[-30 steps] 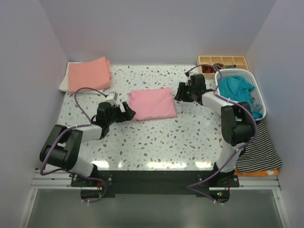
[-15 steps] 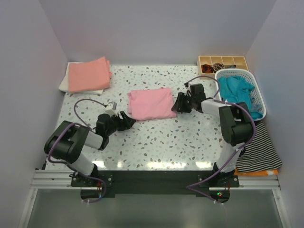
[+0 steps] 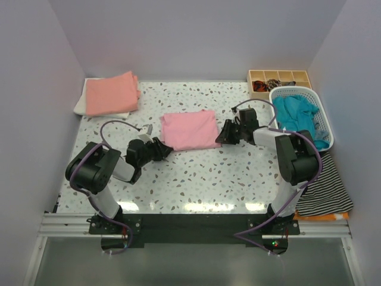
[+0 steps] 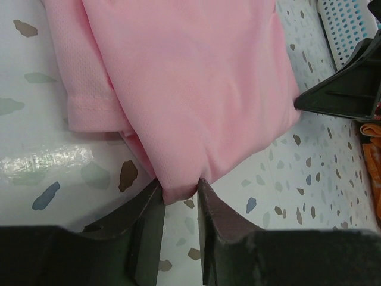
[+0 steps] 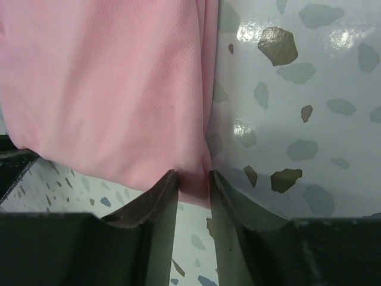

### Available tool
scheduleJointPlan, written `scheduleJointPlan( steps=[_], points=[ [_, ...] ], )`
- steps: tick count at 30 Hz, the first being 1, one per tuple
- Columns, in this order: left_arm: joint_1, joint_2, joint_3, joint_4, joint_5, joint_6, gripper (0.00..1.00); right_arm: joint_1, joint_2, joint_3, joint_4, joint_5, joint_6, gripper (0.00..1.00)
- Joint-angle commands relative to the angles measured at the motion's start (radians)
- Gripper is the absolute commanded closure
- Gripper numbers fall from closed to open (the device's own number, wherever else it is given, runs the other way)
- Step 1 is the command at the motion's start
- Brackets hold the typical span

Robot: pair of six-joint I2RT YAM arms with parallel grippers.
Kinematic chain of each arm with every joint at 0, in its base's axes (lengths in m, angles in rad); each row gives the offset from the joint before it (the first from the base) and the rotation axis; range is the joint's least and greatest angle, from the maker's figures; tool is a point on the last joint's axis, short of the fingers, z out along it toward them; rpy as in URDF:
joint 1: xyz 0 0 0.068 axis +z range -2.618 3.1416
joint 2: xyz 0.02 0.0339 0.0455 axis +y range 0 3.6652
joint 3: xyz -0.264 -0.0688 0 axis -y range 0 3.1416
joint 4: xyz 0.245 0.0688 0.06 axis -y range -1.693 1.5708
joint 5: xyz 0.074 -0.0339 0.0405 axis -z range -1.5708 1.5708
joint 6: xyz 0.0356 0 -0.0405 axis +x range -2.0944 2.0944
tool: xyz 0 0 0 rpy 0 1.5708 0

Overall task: Fold and stack the t-shirts
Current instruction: Smooth out wrinkles on the folded tshirt

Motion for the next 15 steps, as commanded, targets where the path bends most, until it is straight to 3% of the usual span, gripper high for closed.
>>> scheduleJointPlan(
  steps=[1, 8, 15],
  points=[
    [-0.005, -0.001, 0.044, 0.02, -0.016, 0.031, 0.7, 0.003, -0.03, -0.005, 0.044, -0.033, 0.016, 0.73],
    [-0.005, -0.021, 0.081, -0.074, -0.03, 0.089, 0.86, 0.003, -0.028, 0.009, 0.012, 0.005, -0.006, 0.89],
    [-0.005, -0.077, 0.159, -0.347, -0.03, 0.27, 0.93, 0.0, -0.05, 0.093, -0.094, 0.105, -0.072, 0.91]
  ],
)
